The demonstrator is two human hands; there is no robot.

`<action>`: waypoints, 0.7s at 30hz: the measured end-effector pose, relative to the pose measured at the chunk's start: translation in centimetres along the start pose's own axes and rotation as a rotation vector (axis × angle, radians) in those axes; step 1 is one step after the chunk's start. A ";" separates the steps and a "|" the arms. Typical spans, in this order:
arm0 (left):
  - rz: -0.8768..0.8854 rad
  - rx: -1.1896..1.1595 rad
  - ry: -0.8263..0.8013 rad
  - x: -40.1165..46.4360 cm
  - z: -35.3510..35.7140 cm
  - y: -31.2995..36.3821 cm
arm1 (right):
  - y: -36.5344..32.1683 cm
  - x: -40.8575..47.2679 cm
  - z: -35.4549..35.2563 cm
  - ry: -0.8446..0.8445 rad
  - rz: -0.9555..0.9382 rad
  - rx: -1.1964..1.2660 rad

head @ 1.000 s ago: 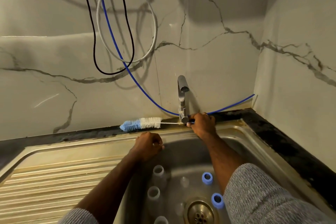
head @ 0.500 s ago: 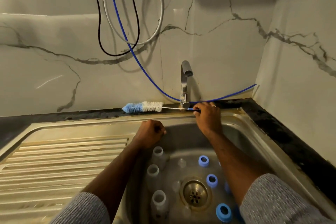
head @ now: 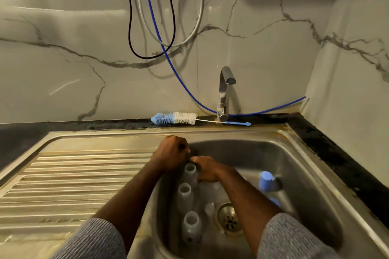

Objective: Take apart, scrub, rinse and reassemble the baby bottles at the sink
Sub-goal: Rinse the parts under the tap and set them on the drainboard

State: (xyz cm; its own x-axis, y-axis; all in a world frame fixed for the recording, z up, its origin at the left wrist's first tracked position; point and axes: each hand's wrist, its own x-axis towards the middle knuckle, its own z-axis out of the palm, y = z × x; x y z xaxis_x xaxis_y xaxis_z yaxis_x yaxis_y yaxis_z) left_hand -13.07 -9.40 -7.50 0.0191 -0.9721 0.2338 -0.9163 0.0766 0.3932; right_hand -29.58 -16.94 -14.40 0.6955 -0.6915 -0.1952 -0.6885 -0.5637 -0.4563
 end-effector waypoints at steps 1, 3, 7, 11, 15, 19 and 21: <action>0.006 -0.005 0.005 -0.1 0.0 -0.1 | -0.2 0.1 0.4 0.013 -0.002 0.012; 0.011 -0.006 0.006 -0.3 -0.1 -0.3 | -0.3 0.2 1.2 0.073 -0.013 0.045; 0.005 -0.040 0.031 -0.6 0.1 -0.2 | -0.4 -1.0 1.1 0.196 0.020 0.197; -0.017 -0.124 0.107 0.2 -0.1 0.3 | -0.1 -3.8 -2.2 0.341 0.077 0.500; -0.021 -0.243 0.182 2.5 0.0 2.7 | 1.1 -7.3 -5.1 0.500 0.097 0.569; -0.022 -0.328 0.189 5.9 -0.1 5.8 | 1.6 -9.9 -5.0 0.579 0.088 0.628; -0.046 -0.402 0.185 7.8 0.1 7.0 | 2.0 -10.1 -4.6 0.537 0.100 0.641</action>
State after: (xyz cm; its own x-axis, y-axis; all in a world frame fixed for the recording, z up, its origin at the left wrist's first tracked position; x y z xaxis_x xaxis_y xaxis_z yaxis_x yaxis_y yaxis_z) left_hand -19.34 -16.50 -2.98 0.1612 -0.9233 0.3487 -0.6848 0.1498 0.7132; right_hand -38.98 -13.17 -9.32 0.3332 -0.9370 0.1046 -0.3789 -0.2347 -0.8952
